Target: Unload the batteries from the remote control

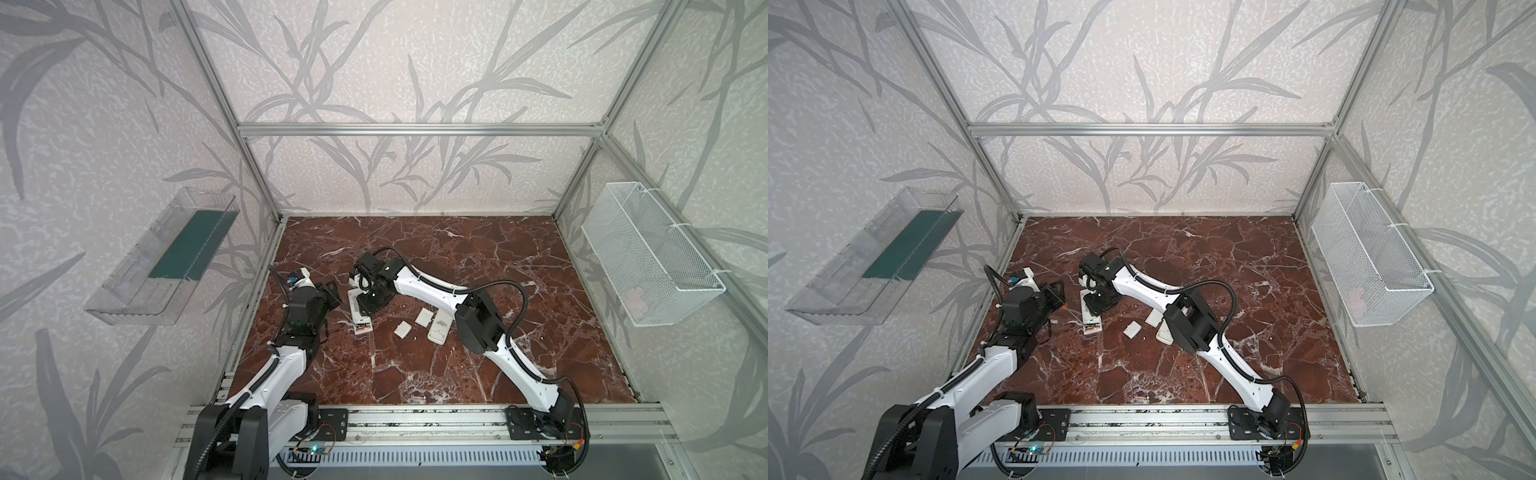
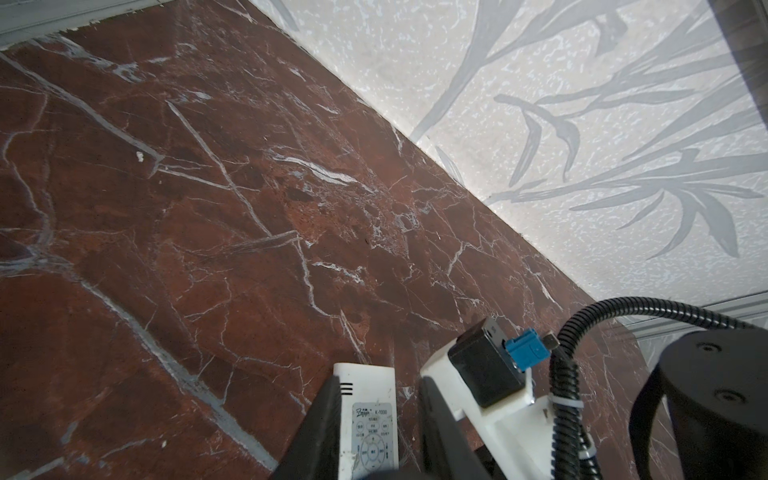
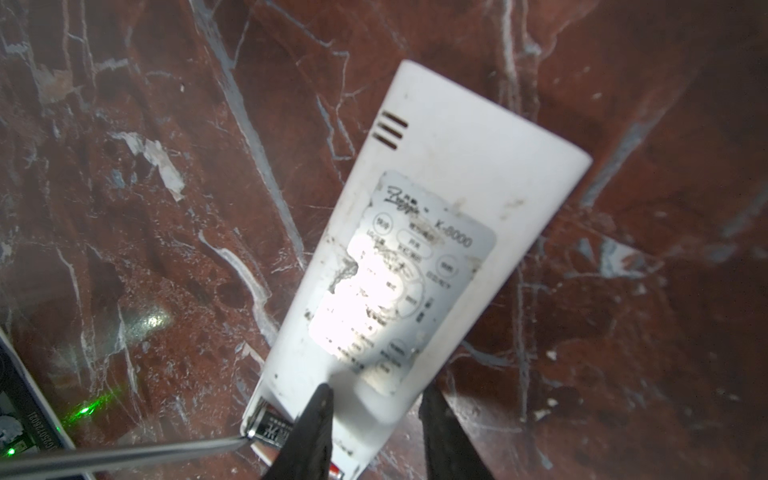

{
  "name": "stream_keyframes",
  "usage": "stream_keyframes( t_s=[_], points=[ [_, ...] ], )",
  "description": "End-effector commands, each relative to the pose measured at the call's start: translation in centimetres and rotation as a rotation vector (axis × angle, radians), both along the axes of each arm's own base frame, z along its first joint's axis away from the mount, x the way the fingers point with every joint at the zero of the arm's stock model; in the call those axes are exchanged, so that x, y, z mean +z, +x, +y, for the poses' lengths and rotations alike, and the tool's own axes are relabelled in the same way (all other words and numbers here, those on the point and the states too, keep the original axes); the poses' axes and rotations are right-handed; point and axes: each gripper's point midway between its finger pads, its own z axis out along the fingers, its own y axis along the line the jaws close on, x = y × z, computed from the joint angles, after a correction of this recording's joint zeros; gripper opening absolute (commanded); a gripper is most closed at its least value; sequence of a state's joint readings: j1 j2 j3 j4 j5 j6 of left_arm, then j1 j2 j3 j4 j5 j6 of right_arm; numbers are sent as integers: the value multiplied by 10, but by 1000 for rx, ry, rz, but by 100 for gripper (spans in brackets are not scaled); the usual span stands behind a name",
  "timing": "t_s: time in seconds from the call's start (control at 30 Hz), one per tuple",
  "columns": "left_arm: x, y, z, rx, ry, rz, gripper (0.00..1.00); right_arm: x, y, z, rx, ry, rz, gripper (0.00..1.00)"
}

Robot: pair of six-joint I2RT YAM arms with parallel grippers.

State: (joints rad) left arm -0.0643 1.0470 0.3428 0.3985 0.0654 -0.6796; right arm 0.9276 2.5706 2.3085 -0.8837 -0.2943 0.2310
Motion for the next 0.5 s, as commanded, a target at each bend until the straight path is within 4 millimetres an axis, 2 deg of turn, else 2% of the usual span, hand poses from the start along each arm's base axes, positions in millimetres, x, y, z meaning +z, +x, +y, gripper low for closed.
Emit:
stream_keyframes(
  t_s=[0.0,0.13,0.37,0.47],
  points=[
    [4,1,-1,0,7,-45,0,-87,-59,-31,82,-232,152,35],
    [4,-5,-1,15,42,-75,0,-87,-60,-29,68,-215,173,35],
    [-2,-19,11,113,28,-132,0,-90,-62,-29,36,-186,209,36],
    [3,-16,11,127,7,-162,0,-90,-62,-30,31,-187,207,35]
  ],
)
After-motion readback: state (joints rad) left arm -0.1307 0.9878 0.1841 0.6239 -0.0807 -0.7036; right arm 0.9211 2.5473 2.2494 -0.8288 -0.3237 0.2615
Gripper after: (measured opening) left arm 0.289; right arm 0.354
